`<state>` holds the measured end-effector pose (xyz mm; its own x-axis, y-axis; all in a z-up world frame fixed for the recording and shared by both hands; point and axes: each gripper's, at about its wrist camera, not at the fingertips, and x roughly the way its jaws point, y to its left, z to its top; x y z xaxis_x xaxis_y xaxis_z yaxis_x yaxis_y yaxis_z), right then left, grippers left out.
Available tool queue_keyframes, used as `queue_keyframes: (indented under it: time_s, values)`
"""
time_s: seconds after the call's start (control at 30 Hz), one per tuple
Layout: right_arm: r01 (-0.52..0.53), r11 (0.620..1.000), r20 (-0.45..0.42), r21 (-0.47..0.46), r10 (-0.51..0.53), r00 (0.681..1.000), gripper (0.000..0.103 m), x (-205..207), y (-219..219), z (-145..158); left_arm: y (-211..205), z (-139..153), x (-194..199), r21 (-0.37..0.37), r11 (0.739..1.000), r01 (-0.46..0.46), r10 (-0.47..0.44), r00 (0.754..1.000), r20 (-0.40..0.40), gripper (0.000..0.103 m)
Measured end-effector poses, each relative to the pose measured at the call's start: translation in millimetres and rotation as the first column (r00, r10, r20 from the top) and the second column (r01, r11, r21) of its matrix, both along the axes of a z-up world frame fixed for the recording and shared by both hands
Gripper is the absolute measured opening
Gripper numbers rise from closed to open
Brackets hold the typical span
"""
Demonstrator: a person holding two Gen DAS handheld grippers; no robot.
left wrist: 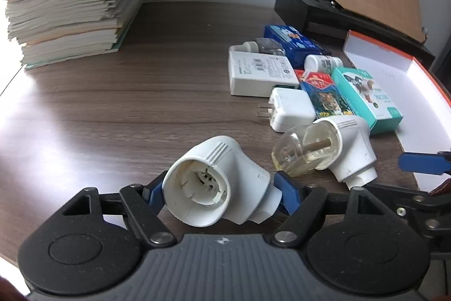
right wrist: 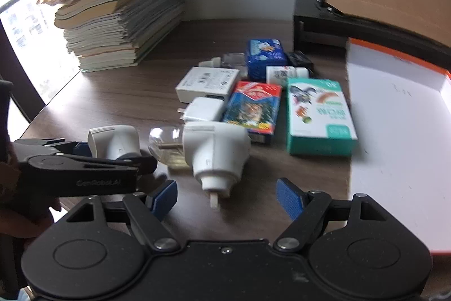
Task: Organize rigid objects
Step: 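Lift the white heater with the left gripper while the right gripper grasps the bottle heater, then carry both heaters over the white box with both grippers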
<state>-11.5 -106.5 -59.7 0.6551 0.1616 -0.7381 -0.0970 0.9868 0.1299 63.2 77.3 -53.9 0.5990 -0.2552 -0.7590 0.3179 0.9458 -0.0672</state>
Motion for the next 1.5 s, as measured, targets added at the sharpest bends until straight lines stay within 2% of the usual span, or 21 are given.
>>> queue_keyframes:
  time_s: [0.5,0.6,0.8,1.13,1.37,1.5]
  values:
    - [-0.106,0.991,0.035,-0.086,0.110,0.993,0.091,46,25,-34,30,14,-9,-0.049,0.997,-0.060,0.061,0.998,0.017,0.079]
    - [-0.104,0.991,0.062,-0.084,0.109,0.992,0.075,46,23,-34,31,15,-12,-0.046,0.997,-0.061,0.062,0.998,0.022,0.079]
    - [-0.101,0.995,0.067,-0.026,0.103,0.992,0.074,39,15,-31,30,20,-15,-0.064,0.996,-0.059,0.061,0.998,0.033,0.079]
    - [-0.045,0.999,0.163,0.005,0.043,0.986,0.074,7,-4,3,6,37,-21,-0.093,0.996,-0.015,0.022,0.997,0.068,0.079]
    - [0.077,0.997,0.227,-0.001,-0.075,0.971,0.074,-14,-49,36,-34,52,-21,-0.119,0.991,0.058,-0.048,0.995,0.091,0.079]
    - [0.167,0.986,0.252,-0.007,-0.160,0.954,0.074,-25,-84,51,-71,62,-21,-0.130,0.983,0.128,-0.114,0.987,0.111,0.079]
